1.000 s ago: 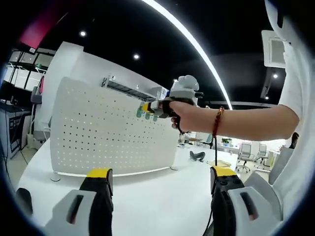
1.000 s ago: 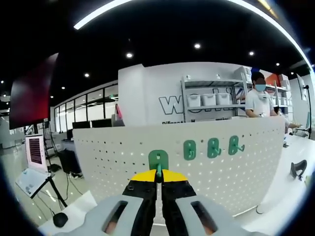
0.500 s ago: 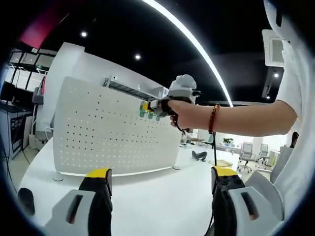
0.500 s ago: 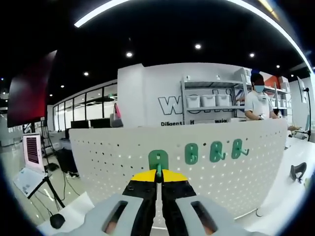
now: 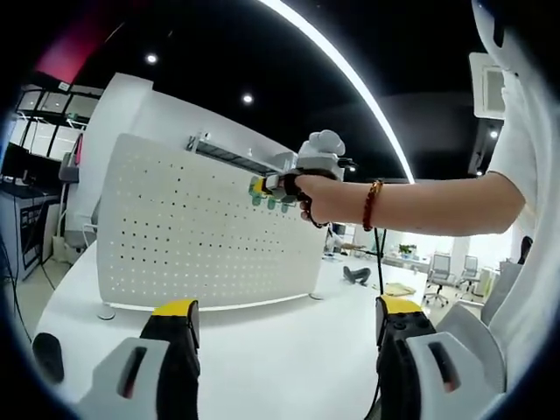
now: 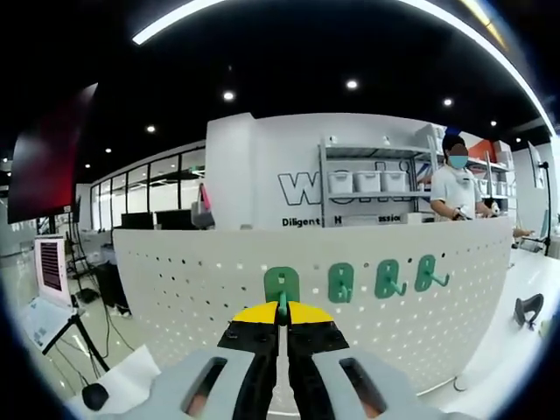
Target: Insert the hook assembly into the mounting plate slot until the hook locks in place.
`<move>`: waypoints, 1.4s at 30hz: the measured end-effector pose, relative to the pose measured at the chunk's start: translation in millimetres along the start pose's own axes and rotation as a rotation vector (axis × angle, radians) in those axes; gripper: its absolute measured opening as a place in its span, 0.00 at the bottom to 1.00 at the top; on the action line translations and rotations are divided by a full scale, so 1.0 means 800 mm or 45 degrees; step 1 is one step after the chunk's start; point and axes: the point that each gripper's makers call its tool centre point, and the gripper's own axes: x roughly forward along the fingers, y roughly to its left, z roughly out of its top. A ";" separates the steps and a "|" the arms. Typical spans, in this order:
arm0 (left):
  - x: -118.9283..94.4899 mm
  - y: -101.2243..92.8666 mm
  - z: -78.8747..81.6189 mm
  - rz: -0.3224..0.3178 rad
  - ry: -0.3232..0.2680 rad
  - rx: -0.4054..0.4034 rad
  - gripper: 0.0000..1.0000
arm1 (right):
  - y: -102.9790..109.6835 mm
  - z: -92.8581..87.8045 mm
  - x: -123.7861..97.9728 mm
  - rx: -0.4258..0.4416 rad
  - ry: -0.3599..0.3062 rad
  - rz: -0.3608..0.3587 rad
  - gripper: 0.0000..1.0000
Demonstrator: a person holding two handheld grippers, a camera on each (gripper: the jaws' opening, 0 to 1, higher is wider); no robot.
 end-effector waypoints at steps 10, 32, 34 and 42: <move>-0.001 0.009 0.003 0.019 -0.019 -0.013 0.83 | -0.005 -0.001 0.014 0.010 0.011 -0.024 0.01; 0.001 0.024 0.003 0.022 -0.013 -0.036 0.86 | -0.009 -0.003 0.045 0.008 0.024 -0.045 0.01; 0.000 0.026 0.003 0.025 -0.011 -0.034 0.86 | -0.009 -0.006 0.046 0.025 0.031 -0.045 0.01; -0.001 0.032 -0.001 0.036 -0.010 -0.053 0.86 | -0.009 -0.007 0.052 0.016 0.036 -0.052 0.01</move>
